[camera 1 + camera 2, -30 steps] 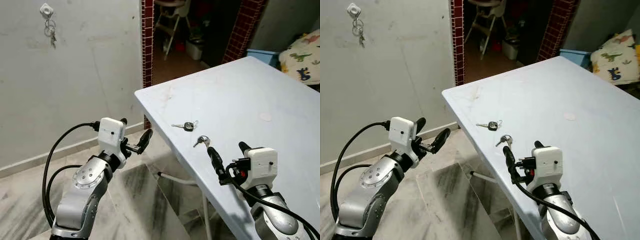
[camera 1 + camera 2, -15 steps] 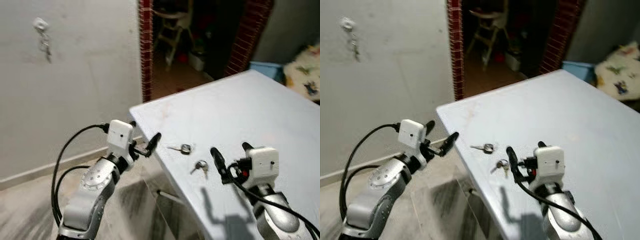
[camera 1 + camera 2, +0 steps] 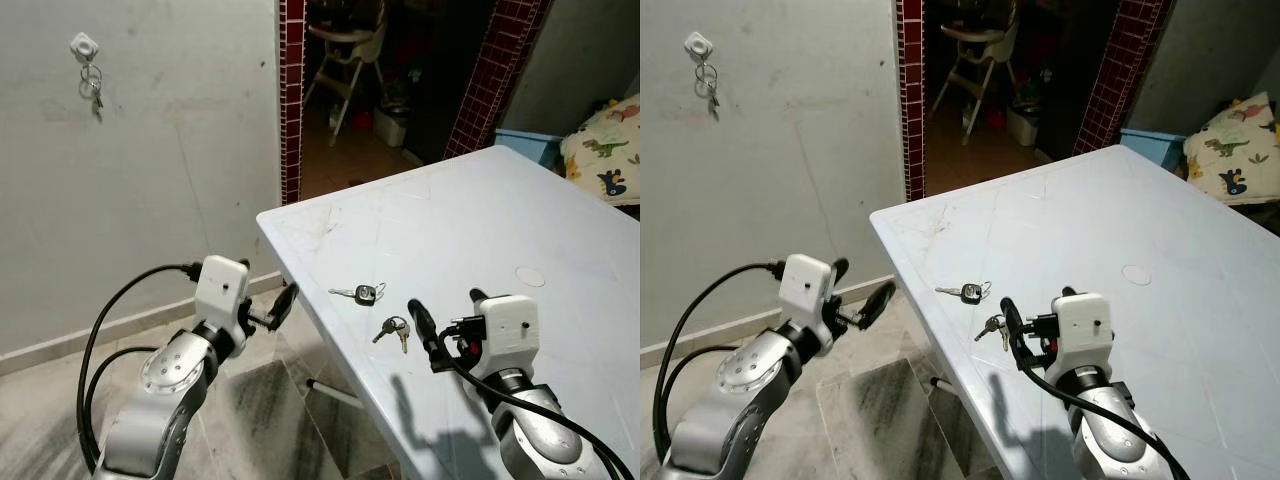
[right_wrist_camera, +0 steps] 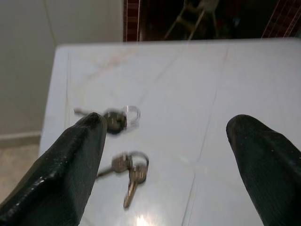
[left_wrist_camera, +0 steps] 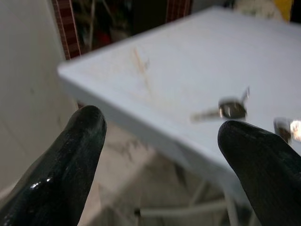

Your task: Hang keys on a hook

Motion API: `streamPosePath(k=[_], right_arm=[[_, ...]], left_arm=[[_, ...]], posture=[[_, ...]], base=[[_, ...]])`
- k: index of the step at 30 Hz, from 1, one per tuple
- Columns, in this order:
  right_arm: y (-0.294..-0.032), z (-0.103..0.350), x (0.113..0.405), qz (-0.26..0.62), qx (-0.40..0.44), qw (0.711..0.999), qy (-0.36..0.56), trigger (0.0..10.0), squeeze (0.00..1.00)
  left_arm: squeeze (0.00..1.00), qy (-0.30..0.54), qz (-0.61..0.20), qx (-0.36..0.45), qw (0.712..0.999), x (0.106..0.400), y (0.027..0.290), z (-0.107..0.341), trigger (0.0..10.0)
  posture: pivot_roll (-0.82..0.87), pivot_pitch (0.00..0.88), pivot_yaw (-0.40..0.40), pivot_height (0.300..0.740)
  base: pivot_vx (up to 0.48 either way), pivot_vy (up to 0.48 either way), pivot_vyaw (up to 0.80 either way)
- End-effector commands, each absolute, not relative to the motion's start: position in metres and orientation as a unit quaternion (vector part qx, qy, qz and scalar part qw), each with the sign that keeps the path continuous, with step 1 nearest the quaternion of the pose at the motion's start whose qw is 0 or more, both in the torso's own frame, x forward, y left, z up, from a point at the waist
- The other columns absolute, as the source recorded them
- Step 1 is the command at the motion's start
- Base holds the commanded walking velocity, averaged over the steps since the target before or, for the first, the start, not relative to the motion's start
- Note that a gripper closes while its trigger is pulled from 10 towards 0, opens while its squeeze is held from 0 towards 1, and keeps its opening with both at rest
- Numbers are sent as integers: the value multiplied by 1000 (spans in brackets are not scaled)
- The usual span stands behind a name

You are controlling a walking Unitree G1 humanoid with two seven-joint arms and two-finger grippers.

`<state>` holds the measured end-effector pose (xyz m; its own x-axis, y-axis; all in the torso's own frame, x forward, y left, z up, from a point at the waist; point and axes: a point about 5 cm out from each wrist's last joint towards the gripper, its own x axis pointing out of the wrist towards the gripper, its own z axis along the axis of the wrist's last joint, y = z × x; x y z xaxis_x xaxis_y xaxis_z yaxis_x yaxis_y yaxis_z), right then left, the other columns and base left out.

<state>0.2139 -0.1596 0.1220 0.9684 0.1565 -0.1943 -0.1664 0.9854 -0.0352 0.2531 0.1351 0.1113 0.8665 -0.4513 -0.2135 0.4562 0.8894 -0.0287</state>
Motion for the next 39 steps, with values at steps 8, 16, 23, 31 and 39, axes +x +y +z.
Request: streamPosePath(k=[8,16,23,31,39], right_arm=[[-153,101,242,75,-16,985,155,10000,0],[-155,84,258,75,-25,975,209,10000,0],[-162,78,256,75,-33,969,231,10000,0],[-157,74,253,102,-35,964,243,10000,0],[-147,72,256,124,-38,961,244,1059,0]], left_arm=[[0,144,-262,39,953,236,145,106,10000],[0,154,-338,55,927,226,140,109,10000],[0,146,-373,51,915,226,130,113,10000],[0,162,-409,45,897,223,125,109,10000],[0,161,-417,44,893,224,123,110,10000]], posture=[[134,0,-36,740],[164,0,-38,740],[155,0,-33,740],[145,0,-30,740],[145,0,-32,740]], base=[[0,0,0],[0,0,0],[0,0,0],[0,0,0],[0,0,0]])
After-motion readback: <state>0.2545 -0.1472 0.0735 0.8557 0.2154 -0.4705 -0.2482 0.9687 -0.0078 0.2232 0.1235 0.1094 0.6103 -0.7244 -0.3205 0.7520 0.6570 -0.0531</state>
